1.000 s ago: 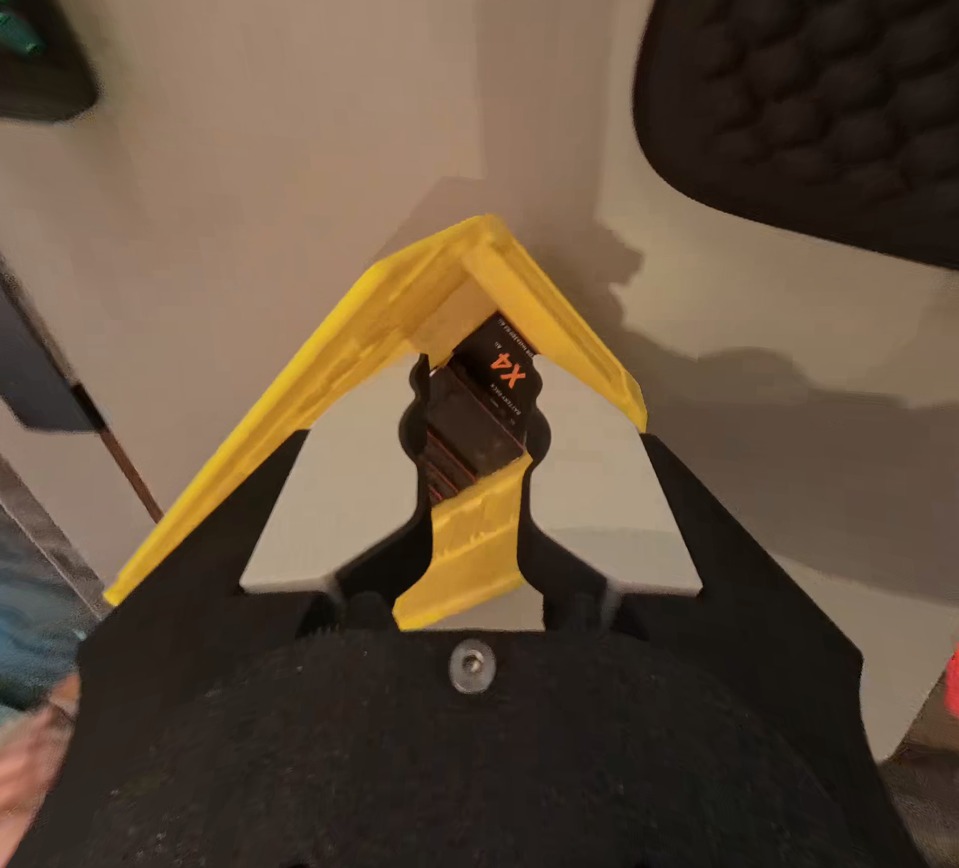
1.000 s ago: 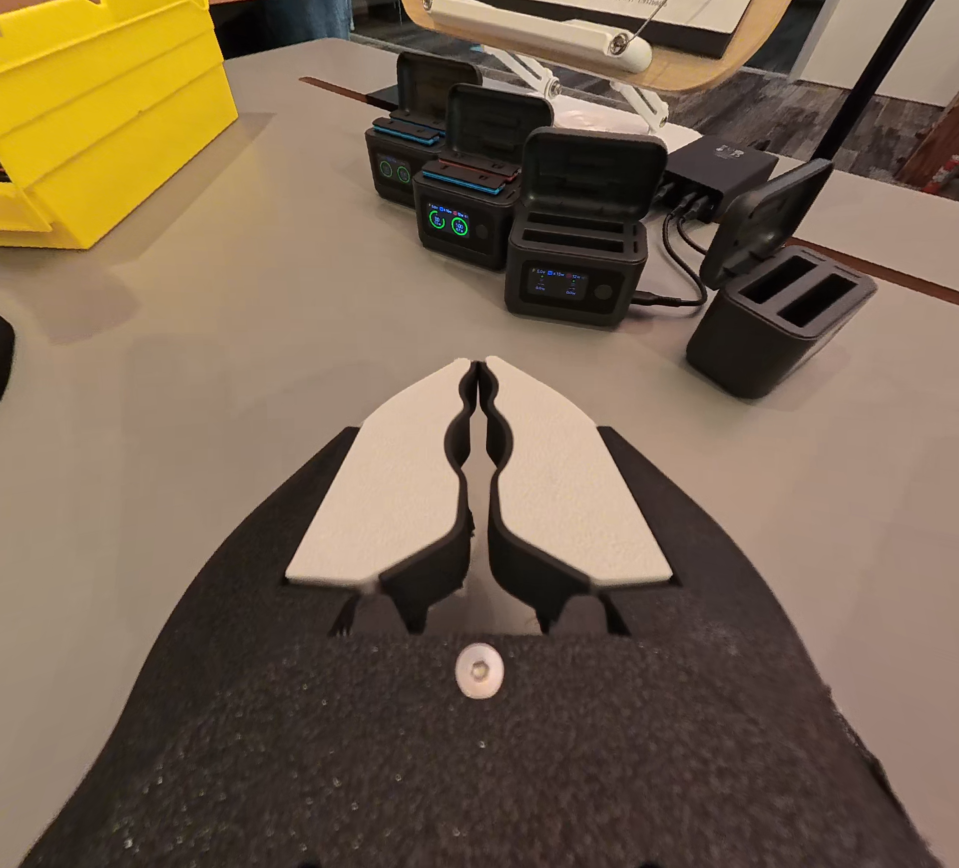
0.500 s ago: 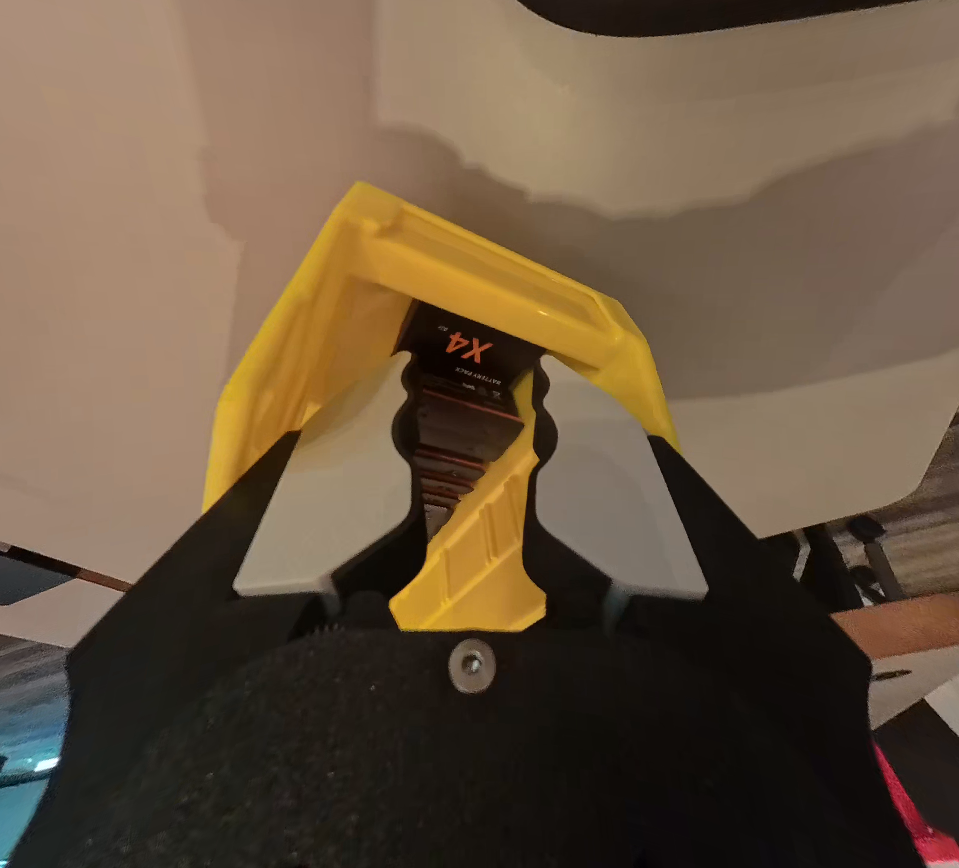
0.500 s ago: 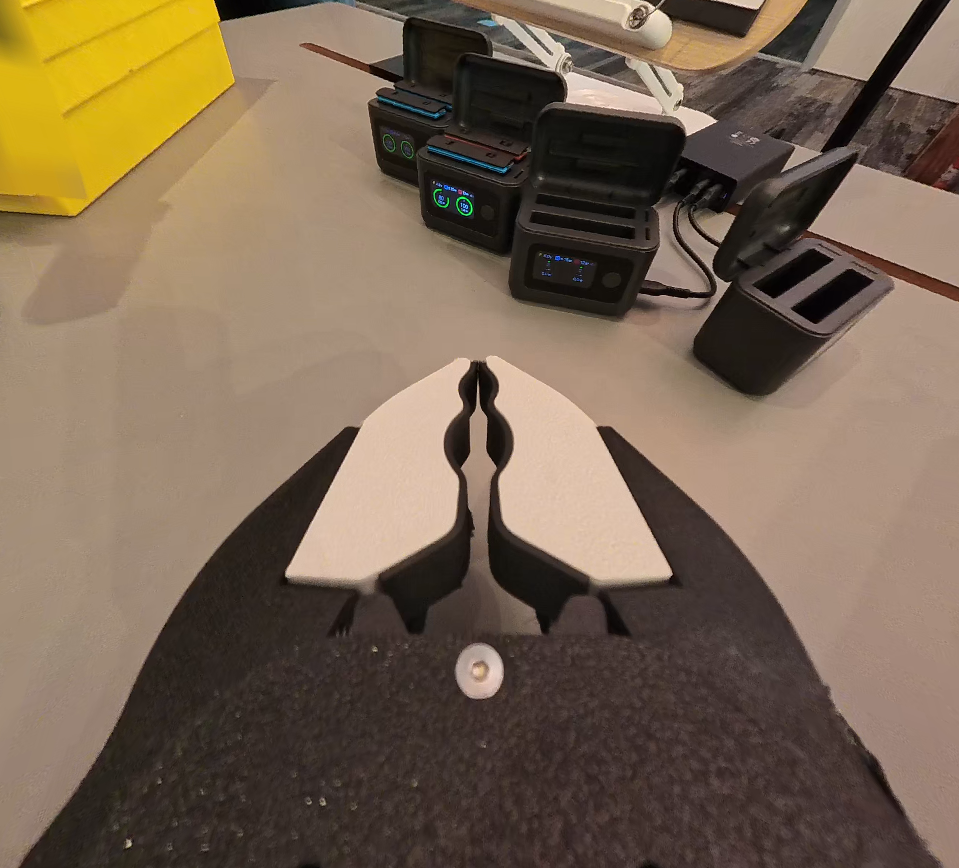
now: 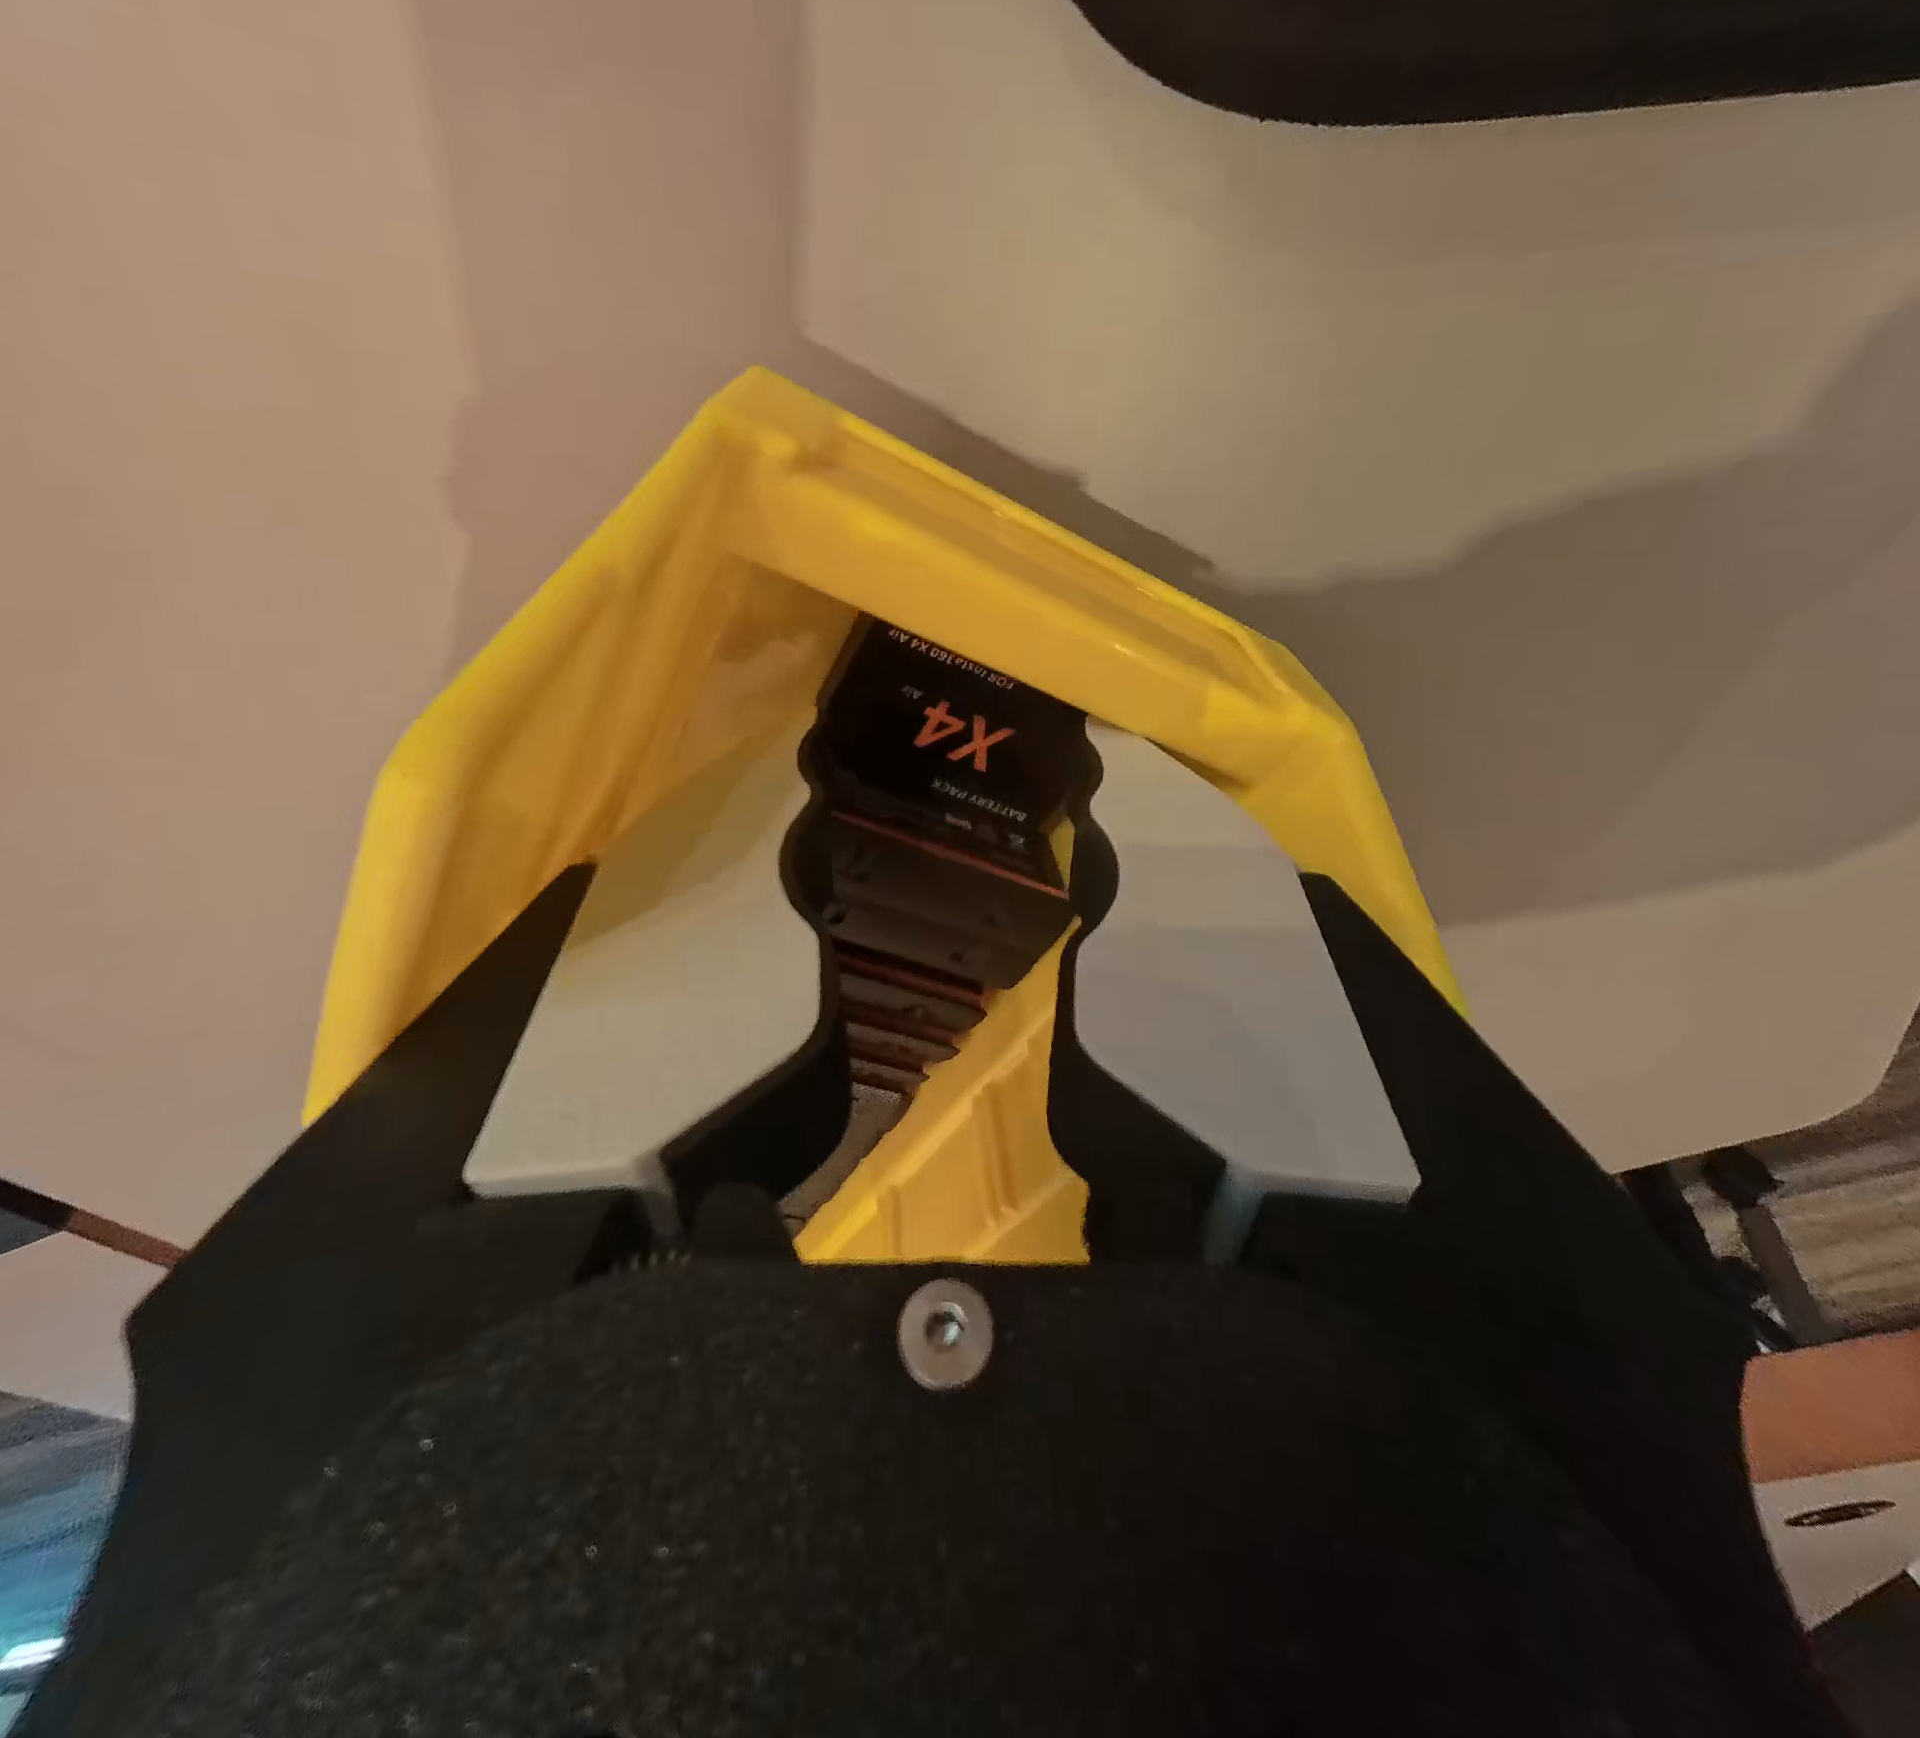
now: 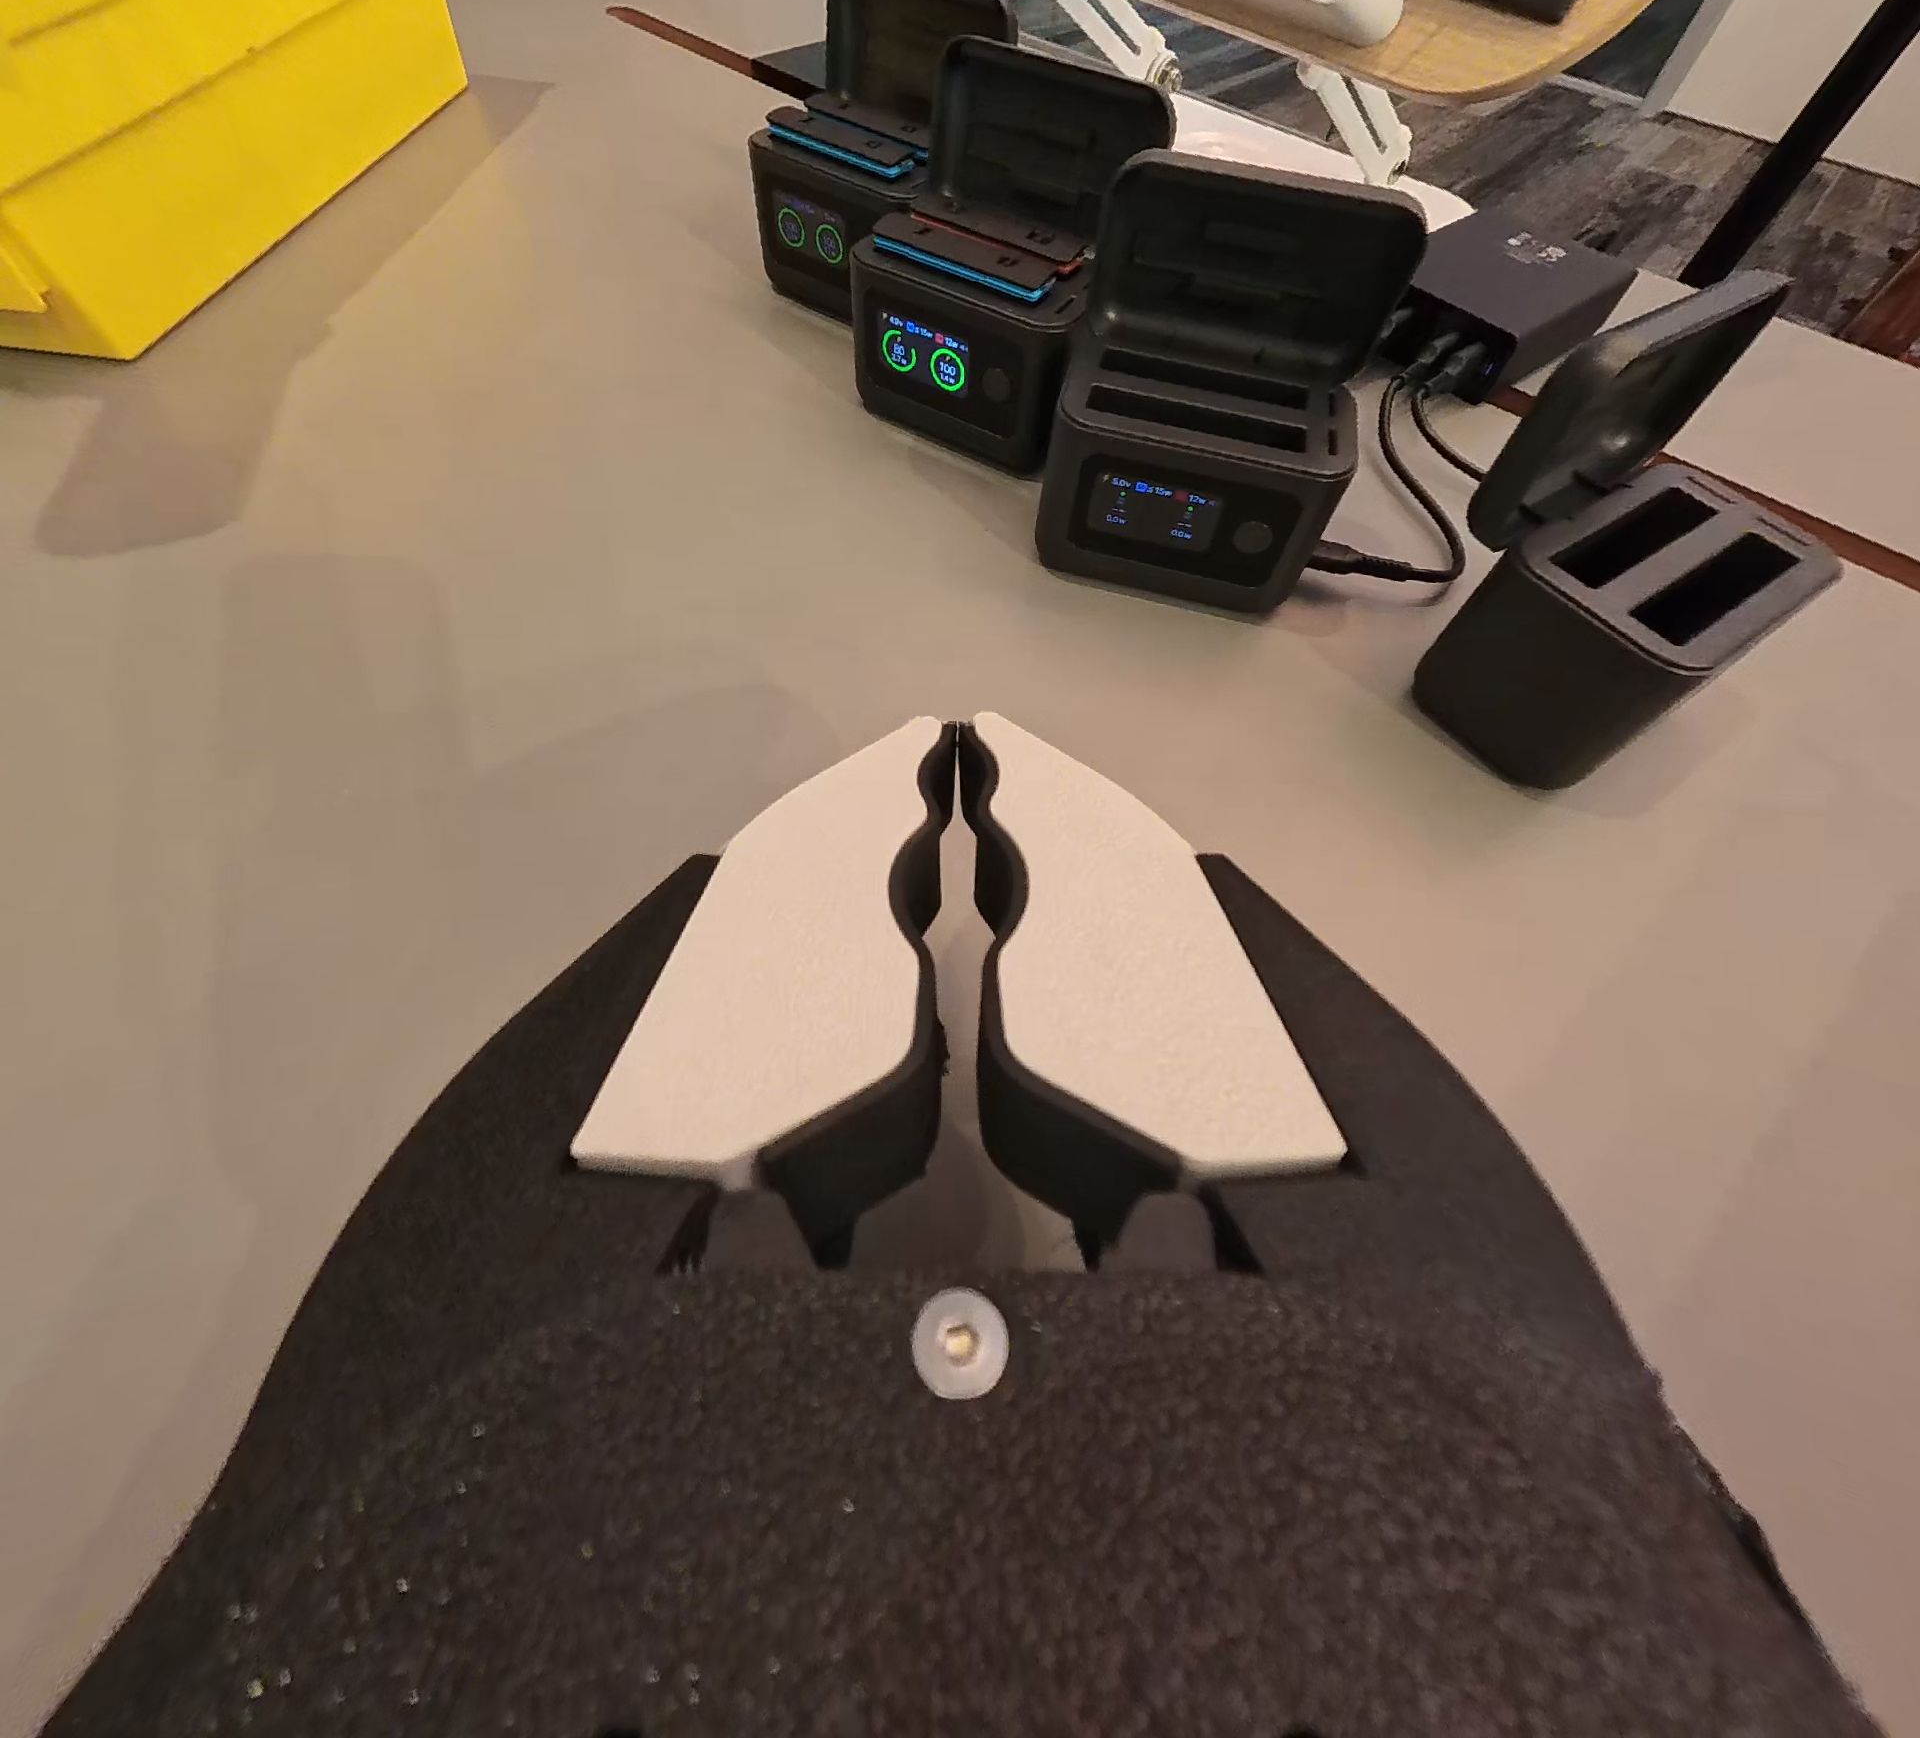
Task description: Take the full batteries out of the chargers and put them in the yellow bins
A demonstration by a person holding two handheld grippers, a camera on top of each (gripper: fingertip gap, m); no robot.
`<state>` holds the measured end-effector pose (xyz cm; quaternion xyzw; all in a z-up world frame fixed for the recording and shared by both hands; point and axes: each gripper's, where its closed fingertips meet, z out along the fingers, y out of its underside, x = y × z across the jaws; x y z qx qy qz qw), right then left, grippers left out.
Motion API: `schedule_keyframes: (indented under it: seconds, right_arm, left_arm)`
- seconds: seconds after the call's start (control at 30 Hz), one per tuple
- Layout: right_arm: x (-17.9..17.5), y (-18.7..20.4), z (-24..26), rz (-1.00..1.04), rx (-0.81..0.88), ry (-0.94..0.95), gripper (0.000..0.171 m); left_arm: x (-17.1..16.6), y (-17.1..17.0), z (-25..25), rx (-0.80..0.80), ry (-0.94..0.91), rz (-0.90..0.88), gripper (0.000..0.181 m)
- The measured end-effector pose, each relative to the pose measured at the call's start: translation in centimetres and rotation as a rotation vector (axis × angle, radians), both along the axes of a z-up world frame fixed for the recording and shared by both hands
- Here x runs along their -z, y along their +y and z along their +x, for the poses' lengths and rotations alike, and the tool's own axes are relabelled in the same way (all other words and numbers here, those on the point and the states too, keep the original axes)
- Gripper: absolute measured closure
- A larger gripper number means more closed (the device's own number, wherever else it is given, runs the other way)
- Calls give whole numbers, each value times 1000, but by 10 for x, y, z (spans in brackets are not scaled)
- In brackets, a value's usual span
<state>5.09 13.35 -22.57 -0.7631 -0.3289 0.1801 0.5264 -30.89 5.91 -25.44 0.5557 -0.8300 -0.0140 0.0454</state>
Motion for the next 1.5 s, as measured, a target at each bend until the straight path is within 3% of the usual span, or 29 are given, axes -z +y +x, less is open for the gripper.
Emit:
schedule_keyframes:
  seconds: [0.37, 0.73, 1.17, 1.5]
  right_arm:
    - [1, -1, -2, 3, -14, -18, 171]
    - [4, -3, -5, 10, -29, -50, 171]
    - [6, -4, -7, 10, -38, -69, 171]
    - [7, -7, -11, 23, -55, -89, 171]
  left_arm:
    - [1, 7, -2, -154, -13, -12, 140]
    - [-7, 22, -8, -190, -29, 102, 135]
    - [-19, 28, -6, -102, -58, 253, 159]
    - [-50, 26, -16, -211, -155, 318, 167]
